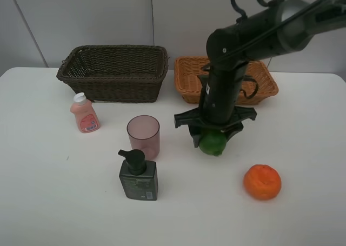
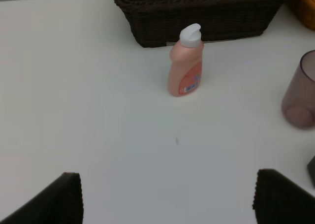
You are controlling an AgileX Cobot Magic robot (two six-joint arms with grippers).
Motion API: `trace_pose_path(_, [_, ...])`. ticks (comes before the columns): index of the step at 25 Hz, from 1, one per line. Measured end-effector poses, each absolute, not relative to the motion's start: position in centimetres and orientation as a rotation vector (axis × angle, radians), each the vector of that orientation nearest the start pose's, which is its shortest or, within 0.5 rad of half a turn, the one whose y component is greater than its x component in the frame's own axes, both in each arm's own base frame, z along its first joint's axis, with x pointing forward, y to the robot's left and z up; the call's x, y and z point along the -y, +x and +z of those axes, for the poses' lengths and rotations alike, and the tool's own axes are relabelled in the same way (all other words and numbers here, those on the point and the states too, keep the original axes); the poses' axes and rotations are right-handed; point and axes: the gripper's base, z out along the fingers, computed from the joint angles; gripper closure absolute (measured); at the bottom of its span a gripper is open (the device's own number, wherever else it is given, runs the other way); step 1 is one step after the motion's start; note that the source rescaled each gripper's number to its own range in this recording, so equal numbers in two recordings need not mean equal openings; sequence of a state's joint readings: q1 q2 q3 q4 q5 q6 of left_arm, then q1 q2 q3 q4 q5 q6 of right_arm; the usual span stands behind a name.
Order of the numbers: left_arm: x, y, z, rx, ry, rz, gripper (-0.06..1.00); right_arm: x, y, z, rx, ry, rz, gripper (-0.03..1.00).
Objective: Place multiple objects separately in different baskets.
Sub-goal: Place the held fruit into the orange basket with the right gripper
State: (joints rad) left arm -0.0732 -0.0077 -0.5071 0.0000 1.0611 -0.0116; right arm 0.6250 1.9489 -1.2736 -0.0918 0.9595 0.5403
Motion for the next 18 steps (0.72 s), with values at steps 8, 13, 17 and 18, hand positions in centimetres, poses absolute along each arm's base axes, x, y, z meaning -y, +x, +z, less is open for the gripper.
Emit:
trace_pose_path(8, [-0.1, -0.7, 27.9, -2.029, 0.063, -0.054, 0.05, -18.7, 35.1, 23.1, -2.932, -0.306, -0.038, 0.92])
trace_pose_path(13, [-0.1, -0.7, 27.9, -2.029, 0.063, -0.054, 0.05, -17.8, 39.1, 24.4, -2.855, -0.268, -0.011, 0.92])
trace_pose_path(17, [-0.1, -0.7, 27.9, -2.029, 0.063, -0.054, 0.05, -17.7, 42.1, 22.9, -2.838, -0.255, -0.013, 0.92])
trace_pose_path(18, [-0.1, -0.7, 27.9, -2.029, 0.063, -0.054, 0.05, -17.9, 42.7, 22.6, -2.829, -0.263, -0.014, 0.92])
